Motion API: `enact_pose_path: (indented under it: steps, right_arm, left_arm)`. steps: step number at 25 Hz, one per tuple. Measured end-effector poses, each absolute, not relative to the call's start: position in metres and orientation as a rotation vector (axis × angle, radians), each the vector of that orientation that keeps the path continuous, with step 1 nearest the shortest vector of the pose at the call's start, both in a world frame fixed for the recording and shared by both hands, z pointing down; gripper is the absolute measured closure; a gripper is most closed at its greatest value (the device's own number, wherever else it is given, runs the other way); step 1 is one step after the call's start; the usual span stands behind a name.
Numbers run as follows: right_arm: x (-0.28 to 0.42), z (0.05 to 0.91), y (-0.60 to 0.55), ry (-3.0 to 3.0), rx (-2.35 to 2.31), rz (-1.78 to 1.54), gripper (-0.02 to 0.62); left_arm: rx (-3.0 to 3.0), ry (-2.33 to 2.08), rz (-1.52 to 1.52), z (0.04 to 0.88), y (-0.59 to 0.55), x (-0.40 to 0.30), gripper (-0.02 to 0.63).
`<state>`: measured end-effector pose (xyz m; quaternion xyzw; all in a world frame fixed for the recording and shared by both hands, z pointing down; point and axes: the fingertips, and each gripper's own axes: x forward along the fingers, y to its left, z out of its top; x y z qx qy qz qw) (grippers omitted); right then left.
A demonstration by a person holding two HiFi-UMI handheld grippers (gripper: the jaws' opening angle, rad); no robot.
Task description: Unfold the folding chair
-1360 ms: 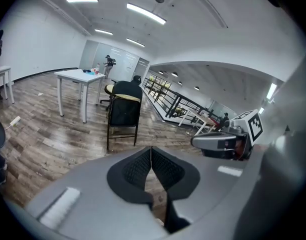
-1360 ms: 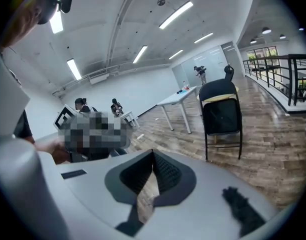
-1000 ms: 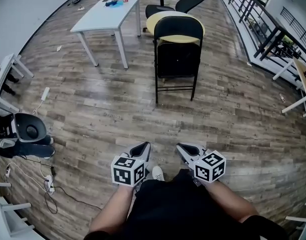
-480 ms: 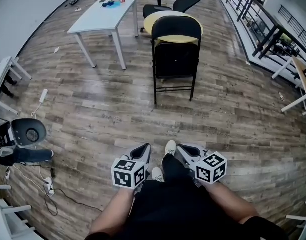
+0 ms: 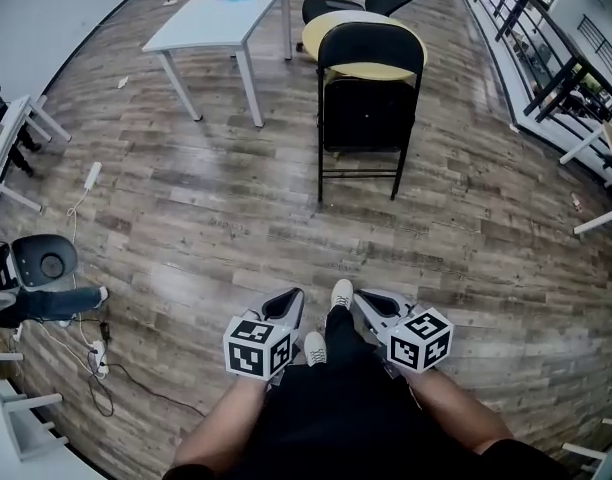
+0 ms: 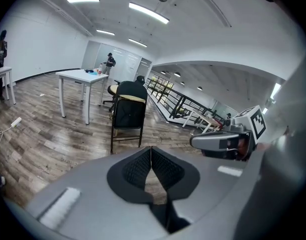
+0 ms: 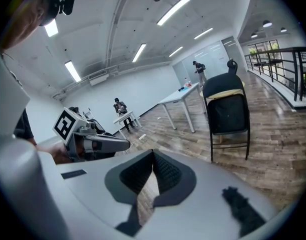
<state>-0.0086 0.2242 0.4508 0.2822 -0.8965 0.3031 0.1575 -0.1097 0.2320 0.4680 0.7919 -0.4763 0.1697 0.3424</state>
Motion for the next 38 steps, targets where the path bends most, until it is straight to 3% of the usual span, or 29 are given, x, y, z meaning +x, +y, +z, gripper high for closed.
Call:
enact_pose_path:
  steps: [18,38]
  right_arm:
    - [0.009,0.485,0.119,-2.516,0.820,0.972,0.591]
    - [0.043,0.454,-0.022,-2.640,0.843,0.915,0.591]
  left_arm:
    - [2.034,-1.222,0.471,0.482,0.117,-0.094,0.595]
    - [1.994,-1.282,0.410,0.445,-0.004,-0.076,0.595]
